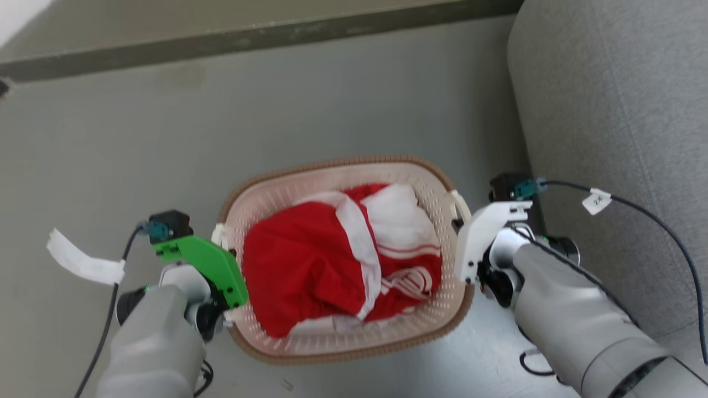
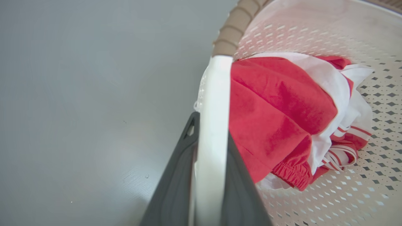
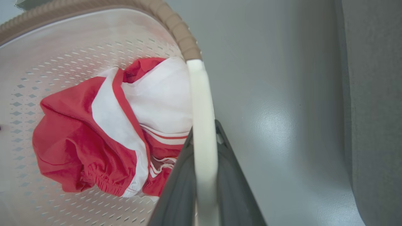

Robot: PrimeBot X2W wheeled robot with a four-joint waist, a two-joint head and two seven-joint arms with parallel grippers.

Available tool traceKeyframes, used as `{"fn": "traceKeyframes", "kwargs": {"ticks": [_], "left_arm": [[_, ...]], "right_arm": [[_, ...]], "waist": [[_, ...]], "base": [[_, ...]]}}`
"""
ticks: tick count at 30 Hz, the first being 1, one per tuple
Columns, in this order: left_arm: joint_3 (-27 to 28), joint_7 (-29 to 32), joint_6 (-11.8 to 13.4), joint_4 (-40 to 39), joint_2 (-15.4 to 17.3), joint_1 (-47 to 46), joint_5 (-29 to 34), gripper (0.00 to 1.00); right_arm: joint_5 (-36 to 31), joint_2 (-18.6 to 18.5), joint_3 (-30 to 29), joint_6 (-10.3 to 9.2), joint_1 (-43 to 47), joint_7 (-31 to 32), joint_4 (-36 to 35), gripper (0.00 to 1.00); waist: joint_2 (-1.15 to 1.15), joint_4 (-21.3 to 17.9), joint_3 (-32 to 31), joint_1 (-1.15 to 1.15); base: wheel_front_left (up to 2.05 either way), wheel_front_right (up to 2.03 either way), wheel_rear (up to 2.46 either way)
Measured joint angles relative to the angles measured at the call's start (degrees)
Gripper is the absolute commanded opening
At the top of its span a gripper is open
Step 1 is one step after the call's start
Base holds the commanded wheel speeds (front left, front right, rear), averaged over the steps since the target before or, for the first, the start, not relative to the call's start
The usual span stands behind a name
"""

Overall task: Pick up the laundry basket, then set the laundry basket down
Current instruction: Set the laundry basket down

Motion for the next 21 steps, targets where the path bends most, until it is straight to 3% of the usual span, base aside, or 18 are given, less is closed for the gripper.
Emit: {"fn": "traceKeyframes", "kwargs": {"ticks": [21], "left_arm": [[-0.5,0.1,-0.7,-1.4,1.8,-12.0,1.2,0.00]], "right_arm": [[-0.4,-0.2,-1.4,-1.72,-12.0,-1.8,-0.3,0.00]], "waist": [[0.00,-0.5,14.9,0.01]], "base": [[0.00,0.00,0.00]]}}
